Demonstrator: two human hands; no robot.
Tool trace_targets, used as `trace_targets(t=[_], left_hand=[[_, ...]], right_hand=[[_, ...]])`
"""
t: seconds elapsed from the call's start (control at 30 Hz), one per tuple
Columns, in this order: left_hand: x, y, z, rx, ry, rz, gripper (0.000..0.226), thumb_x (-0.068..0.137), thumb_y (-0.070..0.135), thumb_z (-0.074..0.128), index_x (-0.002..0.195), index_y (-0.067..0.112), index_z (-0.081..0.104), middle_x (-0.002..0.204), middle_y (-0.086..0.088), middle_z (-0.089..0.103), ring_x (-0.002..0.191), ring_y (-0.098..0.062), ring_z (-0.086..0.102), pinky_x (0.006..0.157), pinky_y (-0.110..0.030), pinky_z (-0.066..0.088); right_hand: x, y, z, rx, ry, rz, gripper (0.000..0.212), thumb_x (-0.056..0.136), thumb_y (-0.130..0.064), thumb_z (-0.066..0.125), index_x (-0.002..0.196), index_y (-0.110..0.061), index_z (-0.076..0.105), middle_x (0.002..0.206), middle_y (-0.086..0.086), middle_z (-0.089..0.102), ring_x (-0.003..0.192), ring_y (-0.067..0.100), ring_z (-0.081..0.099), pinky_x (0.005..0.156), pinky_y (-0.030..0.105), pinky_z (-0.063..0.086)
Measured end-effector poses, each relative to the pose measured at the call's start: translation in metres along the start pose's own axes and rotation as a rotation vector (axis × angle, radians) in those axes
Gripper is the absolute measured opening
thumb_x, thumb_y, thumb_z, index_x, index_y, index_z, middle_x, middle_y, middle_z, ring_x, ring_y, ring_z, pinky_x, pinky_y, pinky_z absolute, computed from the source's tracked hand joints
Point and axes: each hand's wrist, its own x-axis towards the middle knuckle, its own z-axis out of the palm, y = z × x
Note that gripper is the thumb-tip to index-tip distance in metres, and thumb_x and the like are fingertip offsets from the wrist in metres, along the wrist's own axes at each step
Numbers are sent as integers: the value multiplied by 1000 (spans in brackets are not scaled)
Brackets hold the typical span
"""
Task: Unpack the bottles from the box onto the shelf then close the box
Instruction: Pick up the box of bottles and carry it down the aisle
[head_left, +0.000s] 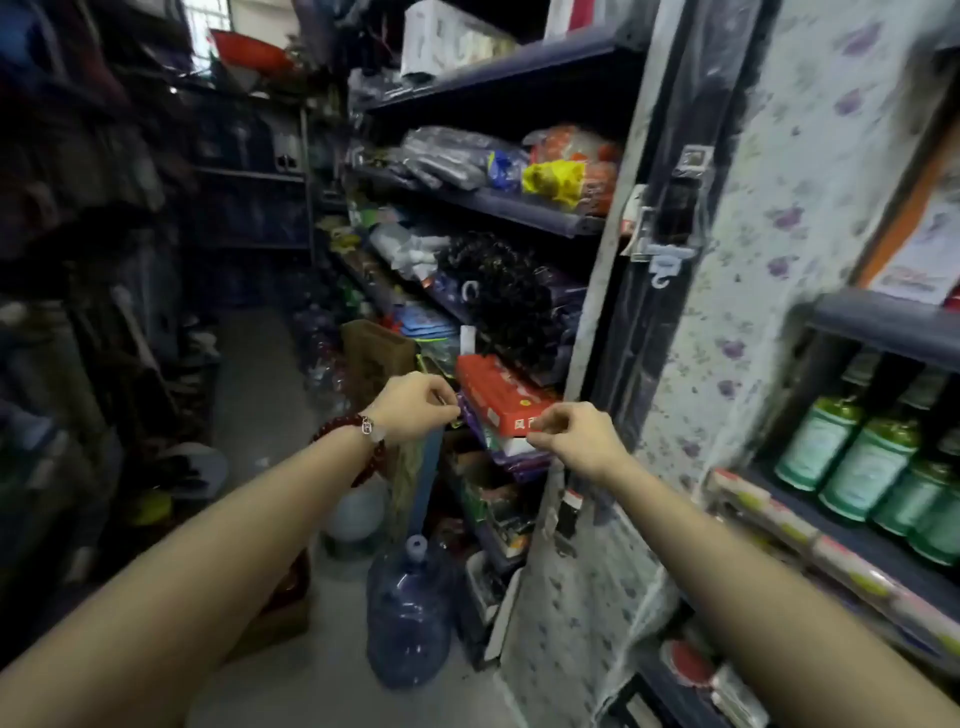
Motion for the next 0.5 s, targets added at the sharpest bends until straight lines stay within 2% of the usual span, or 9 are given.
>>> trace_targets(t=[0.1,0.2,0.27,0.37,0.5], left_hand=[[5,-43,-9,-7,48,-86,21,86,29,62,99,14,69,93,-3,67,90,-18,63,79,-26,49],[14,-93,-7,-38,83,-188,20,86,28,62,99,15,70,93,-1,68,89,-15,63,79,-27,50],[21,-125,-3,-71,85,-244,14,86,27,63,93,17,69,91,-1,69,86,-16,65,79,-31,55],[40,-173,2,-109,115,-334,8,84,28,65,86,21,67,81,2,67,83,-17,66,75,-30,56],[66,-224,-2,-126,196,-490,20,83,27,66,94,11,69,89,-8,72,87,-25,69,78,-37,58]], right_hand=[[28,-12,43,30,-71,-52,19,79,-16,75,93,-4,72,80,2,64,79,13,59,67,17,37],[62,-22,93,29,-155,-101,21,79,-17,74,95,-5,72,83,4,68,80,13,61,60,12,38],[89,-24,124,19,-211,-126,22,79,-19,74,95,-5,72,89,8,73,82,15,64,68,16,41],[130,-29,169,34,-294,-145,17,78,-20,75,91,-9,73,82,5,69,79,13,62,72,21,42],[184,-40,226,58,-446,-188,16,81,-19,73,94,-9,72,79,1,64,73,9,58,73,21,42]])
